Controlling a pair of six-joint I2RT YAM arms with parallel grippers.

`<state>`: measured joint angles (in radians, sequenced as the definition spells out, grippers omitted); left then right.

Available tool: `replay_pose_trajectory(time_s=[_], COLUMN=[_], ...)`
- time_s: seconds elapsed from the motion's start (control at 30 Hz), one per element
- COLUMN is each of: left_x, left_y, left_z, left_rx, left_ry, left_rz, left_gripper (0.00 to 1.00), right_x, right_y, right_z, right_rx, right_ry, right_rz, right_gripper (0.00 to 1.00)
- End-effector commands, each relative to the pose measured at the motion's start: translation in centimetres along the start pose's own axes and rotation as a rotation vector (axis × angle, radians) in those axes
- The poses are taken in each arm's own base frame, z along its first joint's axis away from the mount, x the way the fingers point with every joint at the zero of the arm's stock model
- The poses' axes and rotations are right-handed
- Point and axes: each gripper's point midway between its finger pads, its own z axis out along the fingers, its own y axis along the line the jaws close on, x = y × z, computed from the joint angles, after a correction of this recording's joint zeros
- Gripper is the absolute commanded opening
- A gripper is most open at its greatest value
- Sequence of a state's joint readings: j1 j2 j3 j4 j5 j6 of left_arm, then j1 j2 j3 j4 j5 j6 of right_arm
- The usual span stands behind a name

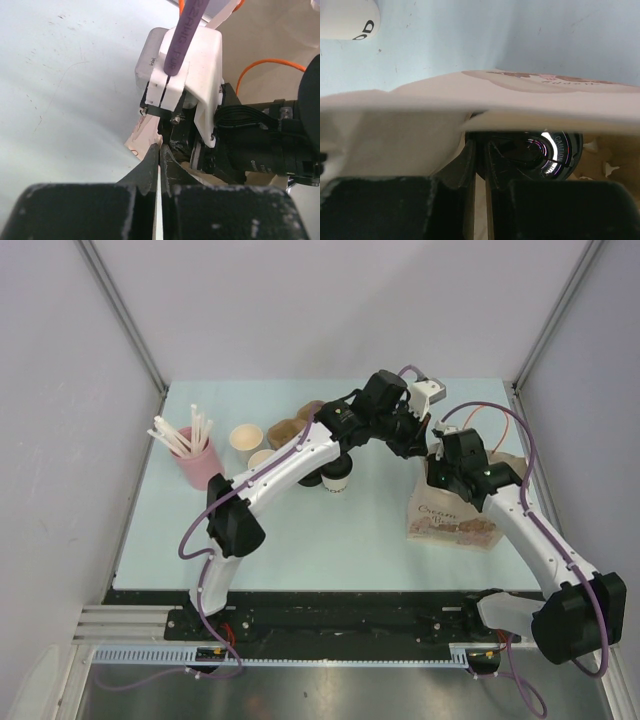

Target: Pack the takeout coffee

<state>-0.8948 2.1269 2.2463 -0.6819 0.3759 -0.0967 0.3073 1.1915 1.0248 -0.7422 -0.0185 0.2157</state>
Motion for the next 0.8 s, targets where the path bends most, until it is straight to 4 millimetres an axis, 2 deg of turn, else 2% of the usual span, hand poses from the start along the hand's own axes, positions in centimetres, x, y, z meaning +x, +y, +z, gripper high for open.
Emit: replay_pose_trajectory(time_s=[0.0,0.3,0.67,0.7,0.77], left_x=[-0.1,0.0,-0.3,-0.3,-0.3], left_y=[-0.5,-0.6,-0.1,0.2,0.3], left_z=[-1.6,-1.3,-1.7,-1.7,-1.7], left_rx=[-0.02,-0.016,-0.045,-0.059,-0.065], left_ry=[0.003,0.006,-0.004,-0.006,-0.006], left_rz=[-0.046,-0.049,-0.023,-0.02,-0.012], left_gripper=[0.0,0.0,0.0,0.0,0.0], right_x=[1.2,2.5,2.7,2.7,2.1], right_y=[-1.1,-1.7,-1.0,-0.9,-0.9], right_z=[1.1,2.5,1.8,1.8,1.1], right_rx=[0.063,0.106,0.079,0.071,0.066], right_ry=[0.021,0.055,0.056,0.055,0.025], right_rz=[0.031,0.033,0.046,0.051,0.055], right_gripper=[0.0,0.0,0.01,0.1,0.21])
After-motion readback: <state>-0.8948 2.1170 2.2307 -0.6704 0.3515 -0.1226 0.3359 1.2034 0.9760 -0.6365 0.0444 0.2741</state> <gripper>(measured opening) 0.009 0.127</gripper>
